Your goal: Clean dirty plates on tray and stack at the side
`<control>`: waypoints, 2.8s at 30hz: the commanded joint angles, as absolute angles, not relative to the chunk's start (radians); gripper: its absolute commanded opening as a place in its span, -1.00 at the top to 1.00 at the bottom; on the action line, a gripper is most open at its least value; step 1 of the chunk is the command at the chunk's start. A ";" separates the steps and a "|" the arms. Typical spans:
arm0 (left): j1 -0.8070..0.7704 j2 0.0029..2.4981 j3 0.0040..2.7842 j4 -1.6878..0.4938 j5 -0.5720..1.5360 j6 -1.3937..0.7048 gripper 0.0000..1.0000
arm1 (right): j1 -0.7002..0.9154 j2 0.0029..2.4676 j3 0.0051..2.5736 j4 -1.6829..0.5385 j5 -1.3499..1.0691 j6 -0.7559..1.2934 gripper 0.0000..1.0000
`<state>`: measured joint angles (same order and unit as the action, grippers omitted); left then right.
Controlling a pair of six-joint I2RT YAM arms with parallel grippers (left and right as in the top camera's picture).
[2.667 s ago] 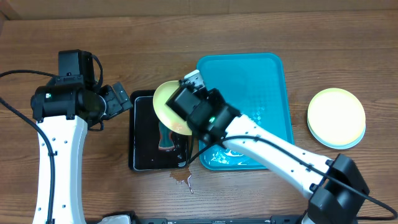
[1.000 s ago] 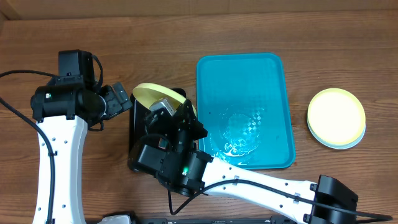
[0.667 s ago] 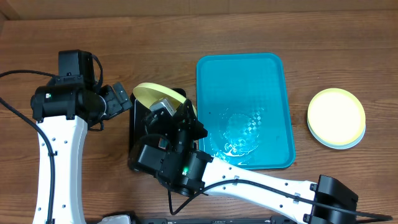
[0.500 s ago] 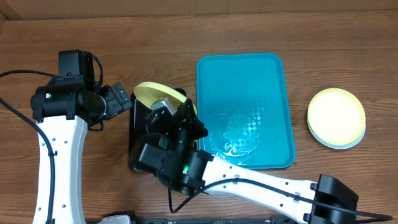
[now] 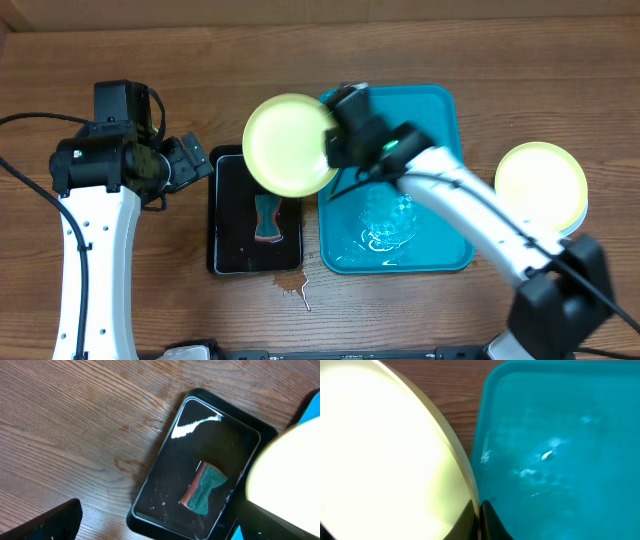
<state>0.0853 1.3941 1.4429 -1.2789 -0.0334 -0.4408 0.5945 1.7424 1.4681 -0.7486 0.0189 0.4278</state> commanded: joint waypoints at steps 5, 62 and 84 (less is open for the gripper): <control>0.086 1.386 1.454 -1.279 -0.033 -0.422 -1.00 | 0.182 1.509 1.488 -0.863 -0.216 0.596 0.93; 0.086 1.386 1.454 -1.279 -0.033 -0.422 -0.99 | 0.081 0.816 1.180 -1.132 -0.619 0.010 -1.00; 0.086 1.386 1.454 -1.279 -0.033 -0.422 -0.99 | 0.088 0.614 0.960 -0.637 -0.301 0.025 -1.00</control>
